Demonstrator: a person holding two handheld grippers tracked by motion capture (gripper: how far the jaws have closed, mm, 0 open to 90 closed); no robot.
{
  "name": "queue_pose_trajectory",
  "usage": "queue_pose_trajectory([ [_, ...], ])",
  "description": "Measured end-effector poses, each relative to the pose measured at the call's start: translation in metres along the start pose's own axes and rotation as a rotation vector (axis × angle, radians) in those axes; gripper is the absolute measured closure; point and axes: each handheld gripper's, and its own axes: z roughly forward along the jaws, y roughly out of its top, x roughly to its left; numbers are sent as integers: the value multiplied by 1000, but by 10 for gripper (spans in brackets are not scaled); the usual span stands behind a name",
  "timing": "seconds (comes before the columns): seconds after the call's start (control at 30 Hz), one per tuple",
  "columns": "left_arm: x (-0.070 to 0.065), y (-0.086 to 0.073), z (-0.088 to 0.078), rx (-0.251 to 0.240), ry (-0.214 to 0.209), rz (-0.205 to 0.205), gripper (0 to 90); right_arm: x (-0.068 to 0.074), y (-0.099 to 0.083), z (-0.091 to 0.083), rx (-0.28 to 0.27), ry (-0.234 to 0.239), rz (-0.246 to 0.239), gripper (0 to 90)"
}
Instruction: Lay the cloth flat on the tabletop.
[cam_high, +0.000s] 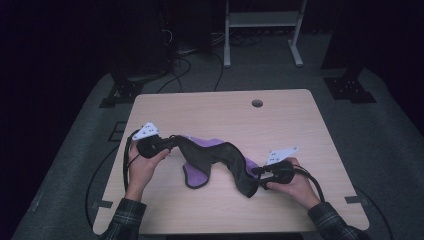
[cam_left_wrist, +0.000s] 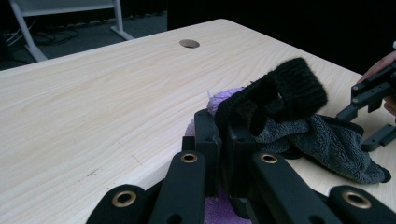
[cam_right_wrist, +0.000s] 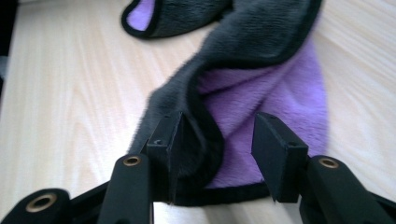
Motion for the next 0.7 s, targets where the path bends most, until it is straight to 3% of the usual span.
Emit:
queue_pose_trajectory([
  [0.2, 0, 0, -1, -3, 3, -1, 863, 6, 1, 6, 27, 33, -12, 527],
  [0.3, 1, 0, -2, -3, 5, -5, 863, 7, -2, 6, 57, 29, -8, 541],
  [0.4, 3, -1, -3, -3, 8, -7, 863, 6, -5, 3, 65, 34, 14, 595],
  [0.53, 3, -1, -3, -4, 9, -9, 864, 3, -9, -2, 71, 42, 42, 806],
  [0.7, 3, 0, -4, -8, 5, -17, 865, 1, -7, -7, 57, 25, 50, 856],
])
